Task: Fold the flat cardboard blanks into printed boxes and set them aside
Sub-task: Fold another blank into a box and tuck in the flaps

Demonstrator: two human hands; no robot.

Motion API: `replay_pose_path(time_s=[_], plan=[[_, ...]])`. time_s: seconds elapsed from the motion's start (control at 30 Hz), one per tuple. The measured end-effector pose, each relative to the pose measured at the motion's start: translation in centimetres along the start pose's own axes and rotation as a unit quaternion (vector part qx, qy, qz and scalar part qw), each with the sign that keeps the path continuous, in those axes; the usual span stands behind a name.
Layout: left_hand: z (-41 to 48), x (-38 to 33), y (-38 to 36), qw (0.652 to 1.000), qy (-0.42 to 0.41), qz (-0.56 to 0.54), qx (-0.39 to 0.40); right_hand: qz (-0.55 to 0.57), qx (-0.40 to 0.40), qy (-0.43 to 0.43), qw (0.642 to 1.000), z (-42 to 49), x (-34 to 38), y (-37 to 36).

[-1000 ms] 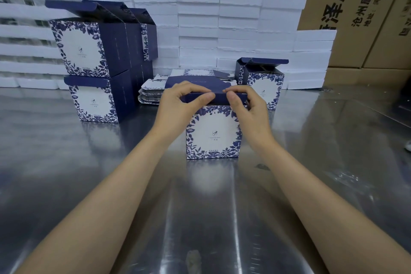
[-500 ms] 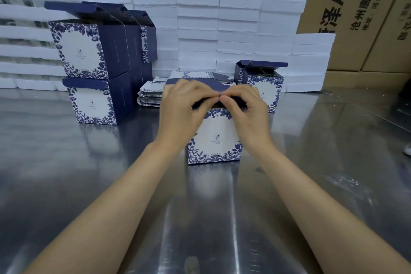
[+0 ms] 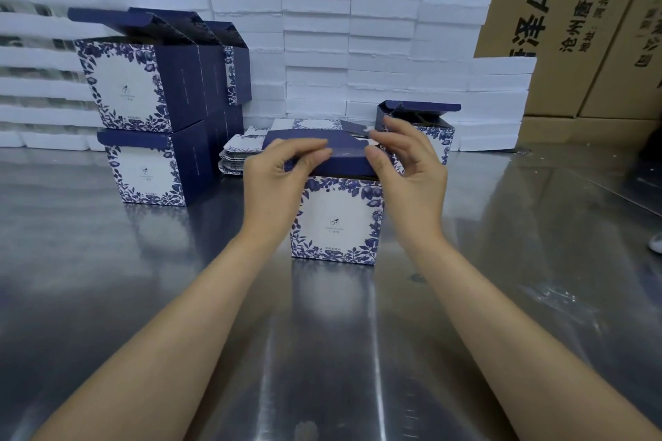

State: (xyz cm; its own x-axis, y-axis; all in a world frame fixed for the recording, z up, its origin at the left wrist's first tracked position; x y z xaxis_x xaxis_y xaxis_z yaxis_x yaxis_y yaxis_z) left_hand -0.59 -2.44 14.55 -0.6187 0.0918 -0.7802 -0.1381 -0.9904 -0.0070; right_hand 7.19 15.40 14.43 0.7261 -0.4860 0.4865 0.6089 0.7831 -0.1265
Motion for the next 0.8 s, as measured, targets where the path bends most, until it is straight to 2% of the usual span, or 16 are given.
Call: replay_pose_path(time_s=[0.2, 0.3, 0.4, 0.5, 0.6, 0.7, 0.8], plan=[[-0.3, -0.1, -0.1, 1.0, -0.001, -0.029, 0.009, -0.073, 0.0, 0.015, 0.997, -0.3, 0.1, 0.5], [-0.1, 0.8, -0.2, 1.0, 0.018, -0.005, 0.002, -0.059, 0.007, -0.032, 0.998, -0.4, -1.0, 0.7], [0.2, 2.0, -0.2, 0.999, 0.037, 0.026, 0.0, -0.045, 0.014, -0.042, 0.998, -0.5, -1.2, 0.5], [0.3, 2.9, -0.5, 0.997, 0.04, 0.066, 0.013, -0.048, 0.021, -0.011, 0.999, -0.4, -0.4, 0.2], [0.2, 3.8, -0.8, 0.995, 0.069, 0.06, 0.033, -0.052, 0.03, 0.025, 0.998, -0.3, 0.2, 0.0], [0.0, 3.9, -1.1, 0.995, 0.058, 0.07, 0.045, -0.121, 0.05, 0.081, 0.988, -0.6, 0.3, -0.3], [-0.4, 4.3, -2.1, 0.991, 0.053, 0.095, 0.079, -0.164, 0.063, 0.036, 0.984, -1.0, -1.7, 0.0]])
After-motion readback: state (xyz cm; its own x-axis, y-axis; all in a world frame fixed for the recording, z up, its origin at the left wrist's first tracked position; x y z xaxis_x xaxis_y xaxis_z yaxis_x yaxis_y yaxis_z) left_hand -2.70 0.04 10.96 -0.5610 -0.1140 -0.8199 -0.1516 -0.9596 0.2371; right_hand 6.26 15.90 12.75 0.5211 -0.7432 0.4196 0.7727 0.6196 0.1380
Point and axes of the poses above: each hand's wrist, its own z-axis towards the middle knuckle, its own y-axis out of the back of the hand, x = y × z, the point moved 9 cm from there along z, towards the middle knuckle, and after that the axes turned 10 degrees about y, right-handed, at the moved point
